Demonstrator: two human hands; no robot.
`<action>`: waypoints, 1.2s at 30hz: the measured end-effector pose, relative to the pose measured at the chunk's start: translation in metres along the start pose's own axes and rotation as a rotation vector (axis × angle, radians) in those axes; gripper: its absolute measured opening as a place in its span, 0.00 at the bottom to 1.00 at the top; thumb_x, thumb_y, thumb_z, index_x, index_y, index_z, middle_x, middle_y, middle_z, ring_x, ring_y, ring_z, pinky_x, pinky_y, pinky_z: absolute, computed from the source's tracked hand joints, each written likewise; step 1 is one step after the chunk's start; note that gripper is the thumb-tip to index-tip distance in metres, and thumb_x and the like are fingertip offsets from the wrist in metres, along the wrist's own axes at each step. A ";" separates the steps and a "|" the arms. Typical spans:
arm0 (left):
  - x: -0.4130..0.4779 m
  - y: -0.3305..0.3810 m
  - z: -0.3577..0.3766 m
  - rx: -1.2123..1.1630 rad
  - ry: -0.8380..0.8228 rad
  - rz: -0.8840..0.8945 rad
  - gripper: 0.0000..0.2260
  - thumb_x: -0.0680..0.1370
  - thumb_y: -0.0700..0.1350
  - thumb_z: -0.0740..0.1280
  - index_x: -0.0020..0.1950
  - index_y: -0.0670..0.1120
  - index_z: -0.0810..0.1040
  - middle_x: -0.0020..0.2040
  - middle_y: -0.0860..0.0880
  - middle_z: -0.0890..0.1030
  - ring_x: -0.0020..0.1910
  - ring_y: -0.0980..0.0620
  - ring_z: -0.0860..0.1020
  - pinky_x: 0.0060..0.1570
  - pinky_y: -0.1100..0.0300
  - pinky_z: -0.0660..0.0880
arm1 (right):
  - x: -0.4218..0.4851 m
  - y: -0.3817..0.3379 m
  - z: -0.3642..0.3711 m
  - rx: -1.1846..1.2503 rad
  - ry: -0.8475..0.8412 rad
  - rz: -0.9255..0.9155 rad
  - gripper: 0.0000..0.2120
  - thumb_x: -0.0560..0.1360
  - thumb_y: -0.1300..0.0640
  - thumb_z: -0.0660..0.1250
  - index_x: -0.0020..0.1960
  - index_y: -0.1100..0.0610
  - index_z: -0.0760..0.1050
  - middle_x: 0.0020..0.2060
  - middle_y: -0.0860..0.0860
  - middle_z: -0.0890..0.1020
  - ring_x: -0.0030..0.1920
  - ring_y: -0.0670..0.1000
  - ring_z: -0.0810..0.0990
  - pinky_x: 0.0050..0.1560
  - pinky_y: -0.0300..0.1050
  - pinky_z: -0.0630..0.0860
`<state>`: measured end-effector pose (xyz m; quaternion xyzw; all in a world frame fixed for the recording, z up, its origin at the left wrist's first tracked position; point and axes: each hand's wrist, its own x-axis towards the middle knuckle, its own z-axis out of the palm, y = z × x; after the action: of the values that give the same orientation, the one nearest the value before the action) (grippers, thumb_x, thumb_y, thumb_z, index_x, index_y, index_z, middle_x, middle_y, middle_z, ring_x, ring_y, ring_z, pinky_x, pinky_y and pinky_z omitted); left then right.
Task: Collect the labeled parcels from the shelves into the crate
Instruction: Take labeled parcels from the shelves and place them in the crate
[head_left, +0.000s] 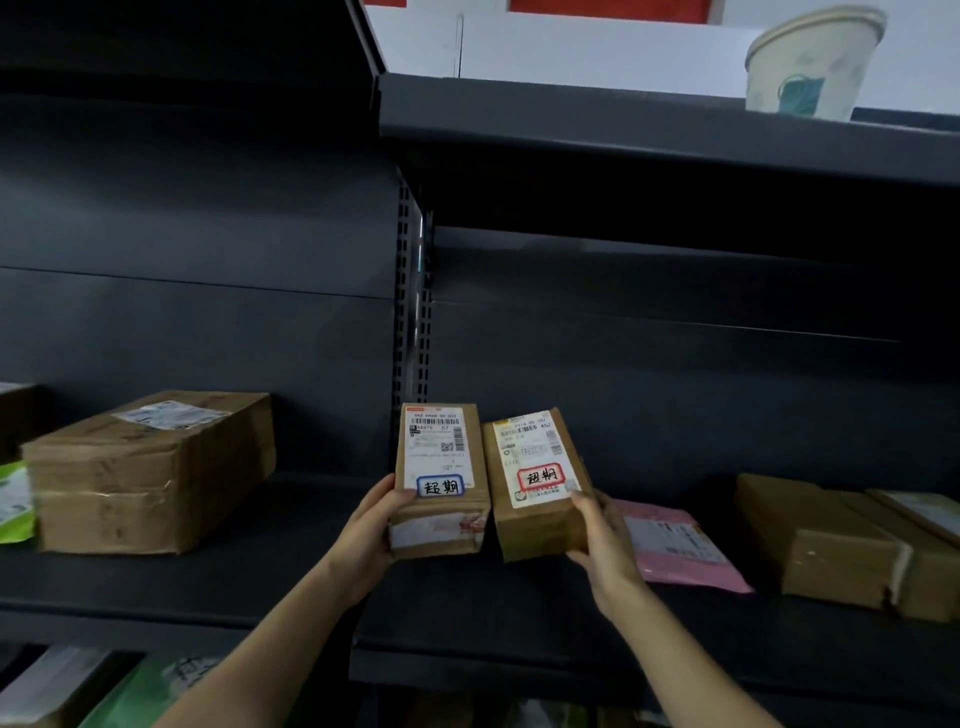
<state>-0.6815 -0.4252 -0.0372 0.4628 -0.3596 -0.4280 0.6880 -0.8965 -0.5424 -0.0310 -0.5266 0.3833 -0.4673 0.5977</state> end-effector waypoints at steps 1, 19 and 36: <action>-0.002 0.001 0.002 0.013 -0.009 0.004 0.15 0.77 0.45 0.62 0.64 0.49 0.73 0.56 0.43 0.82 0.53 0.45 0.81 0.50 0.49 0.78 | 0.000 -0.002 -0.001 0.021 -0.007 -0.002 0.15 0.73 0.47 0.66 0.59 0.45 0.69 0.53 0.49 0.77 0.55 0.52 0.75 0.56 0.53 0.74; -0.030 0.015 0.021 0.196 -0.127 0.076 0.25 0.68 0.38 0.68 0.64 0.55 0.72 0.57 0.48 0.82 0.56 0.47 0.81 0.57 0.51 0.74 | -0.030 -0.005 -0.045 -0.190 -0.214 -0.194 0.25 0.75 0.62 0.65 0.66 0.43 0.65 0.55 0.42 0.78 0.57 0.44 0.75 0.65 0.51 0.68; -0.084 0.009 0.015 0.344 0.324 0.197 0.09 0.76 0.41 0.67 0.56 0.46 0.77 0.47 0.49 0.83 0.43 0.54 0.83 0.42 0.60 0.80 | -0.061 0.002 -0.028 -0.245 -0.251 -0.214 0.25 0.76 0.51 0.63 0.71 0.50 0.61 0.60 0.45 0.74 0.57 0.44 0.72 0.63 0.46 0.67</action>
<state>-0.7242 -0.3508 -0.0325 0.5984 -0.3557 -0.2116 0.6860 -0.9395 -0.4919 -0.0394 -0.6873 0.3016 -0.4089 0.5190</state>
